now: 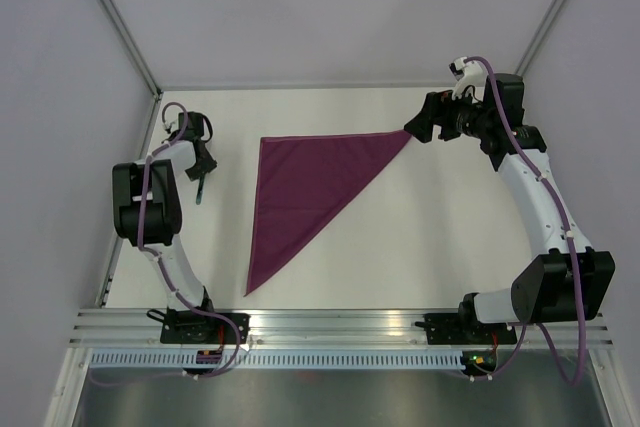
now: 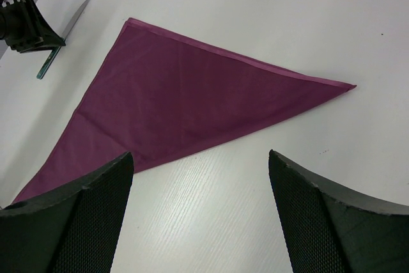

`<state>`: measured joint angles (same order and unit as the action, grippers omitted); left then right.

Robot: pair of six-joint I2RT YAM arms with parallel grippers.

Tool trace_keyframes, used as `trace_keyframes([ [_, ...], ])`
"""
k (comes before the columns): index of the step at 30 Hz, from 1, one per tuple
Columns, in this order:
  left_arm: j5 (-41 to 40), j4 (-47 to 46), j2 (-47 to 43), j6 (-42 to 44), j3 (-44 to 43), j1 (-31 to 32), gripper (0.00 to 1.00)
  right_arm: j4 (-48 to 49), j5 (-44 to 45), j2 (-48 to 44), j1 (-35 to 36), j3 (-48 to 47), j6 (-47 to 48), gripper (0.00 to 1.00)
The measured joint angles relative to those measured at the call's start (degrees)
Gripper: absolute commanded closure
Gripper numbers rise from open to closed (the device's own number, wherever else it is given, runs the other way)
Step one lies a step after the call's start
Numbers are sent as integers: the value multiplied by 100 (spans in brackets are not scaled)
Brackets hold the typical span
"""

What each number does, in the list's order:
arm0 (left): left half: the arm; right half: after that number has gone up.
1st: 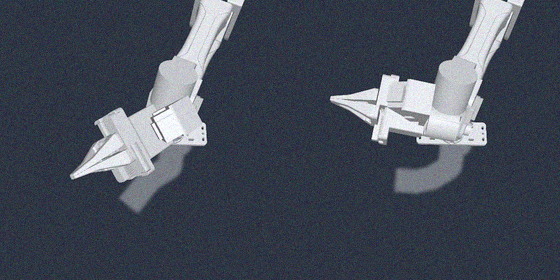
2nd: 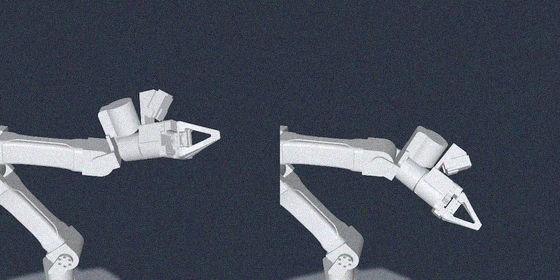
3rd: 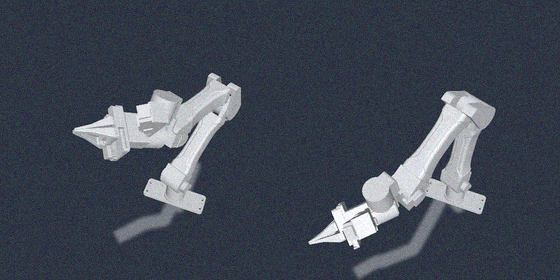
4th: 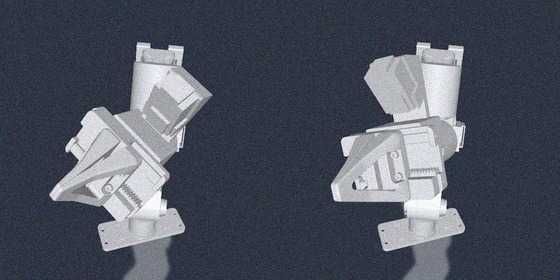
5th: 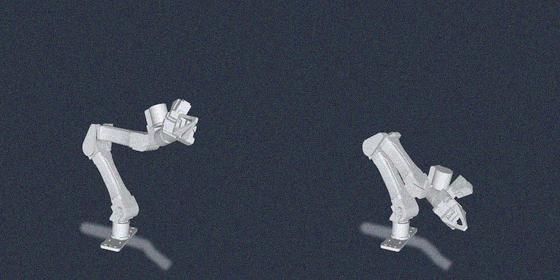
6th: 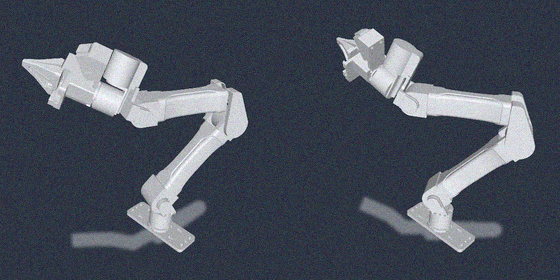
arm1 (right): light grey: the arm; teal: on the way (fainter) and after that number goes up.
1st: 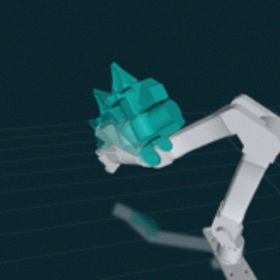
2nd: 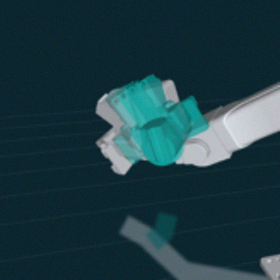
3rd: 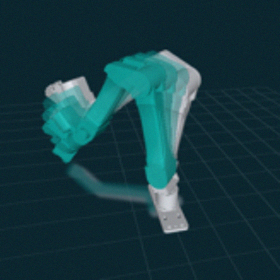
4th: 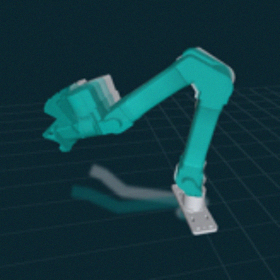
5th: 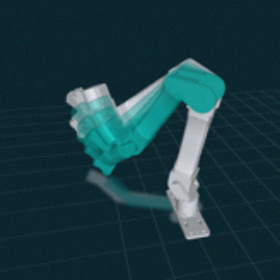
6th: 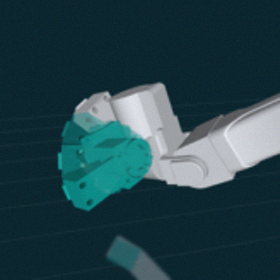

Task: Fold the napkin, place the utensils inside, and roll it up
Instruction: Grab a utensil with the left arm

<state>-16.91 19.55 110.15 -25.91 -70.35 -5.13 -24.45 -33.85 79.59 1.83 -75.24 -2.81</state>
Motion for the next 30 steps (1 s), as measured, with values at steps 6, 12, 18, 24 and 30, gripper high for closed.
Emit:
trace_keyframes([
  [6, 83, 50, 48, 0, -70, 0, 73, 2, 0, 0, 26, 0, 0, 9],
  [12, 129, 164, 201, 31, -310, 0, 92, 0, 0, 0, 57, 0, 0, 9],
  [18, 254, 170, 256, 68, -398, -2, 98, 2, 2, 0, 59, 0, 0, 9],
  [24, 529, 247, 205, 125, -398, 2, 98, 0, 7, 0, 70, 0, 0, 9],
  [30, 717, 417, -348, 507, -382, 367, 98, 2, 20, 4, 109, 0, 2, 9],
])
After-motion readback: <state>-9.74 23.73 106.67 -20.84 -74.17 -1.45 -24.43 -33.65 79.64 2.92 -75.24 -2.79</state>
